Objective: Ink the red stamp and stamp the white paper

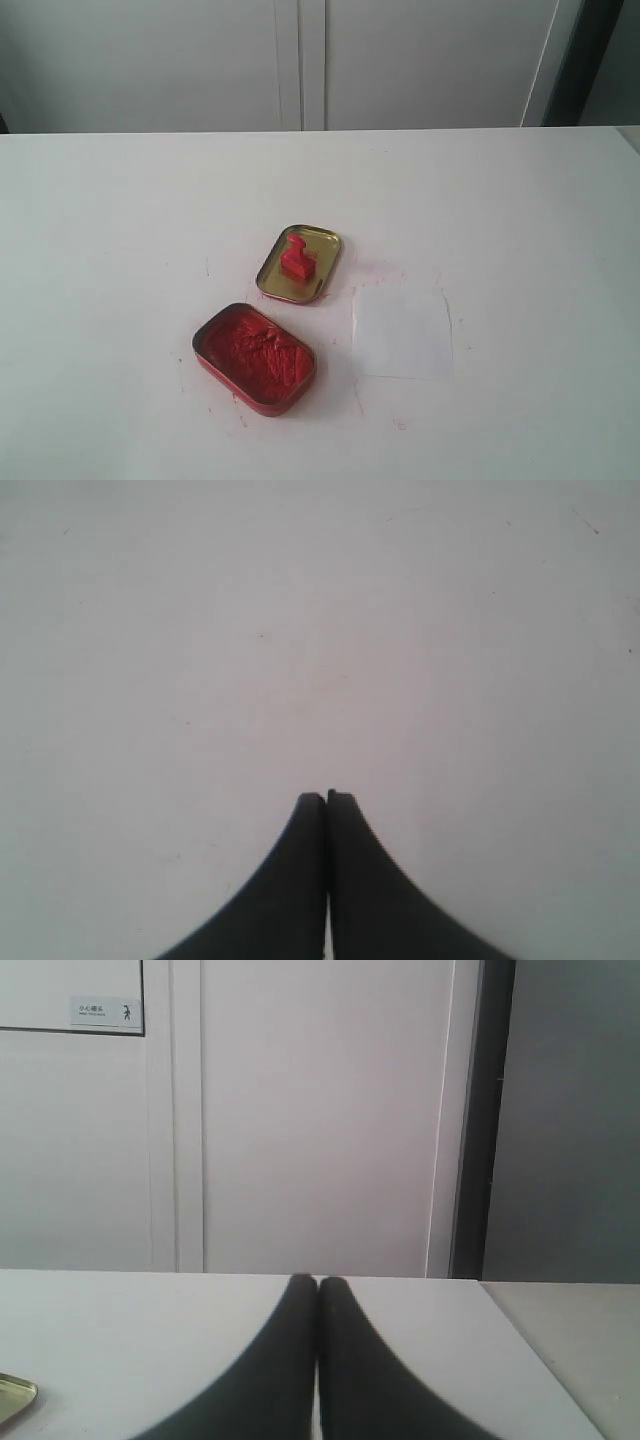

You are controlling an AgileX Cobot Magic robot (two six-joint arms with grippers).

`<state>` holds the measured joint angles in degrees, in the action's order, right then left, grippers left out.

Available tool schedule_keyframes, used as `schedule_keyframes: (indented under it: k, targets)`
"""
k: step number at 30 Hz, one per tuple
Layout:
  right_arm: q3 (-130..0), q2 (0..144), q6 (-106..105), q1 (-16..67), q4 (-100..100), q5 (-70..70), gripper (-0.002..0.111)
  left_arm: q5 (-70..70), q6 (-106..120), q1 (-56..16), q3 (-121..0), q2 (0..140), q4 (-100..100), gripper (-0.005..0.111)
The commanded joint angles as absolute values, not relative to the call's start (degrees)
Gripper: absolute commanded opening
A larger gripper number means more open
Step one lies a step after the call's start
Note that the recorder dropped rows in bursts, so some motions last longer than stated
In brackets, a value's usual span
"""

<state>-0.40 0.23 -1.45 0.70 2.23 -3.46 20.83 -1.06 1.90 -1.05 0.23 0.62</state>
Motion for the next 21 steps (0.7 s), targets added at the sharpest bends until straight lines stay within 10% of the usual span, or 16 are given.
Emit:
schedule_keyframes:
  k: [1,21]
  targets:
    - [0.0,0.0,-1.05,1.1,2.04,-4.05,0.0,20.82,-1.23,1.36,-0.62,0.0,0.45,0.0]
    - [-16.7,18.76,-1.31,1.1,1.7,7.74,0.0,20.82,-1.23,1.36,-0.62,0.0,0.45,0.0]
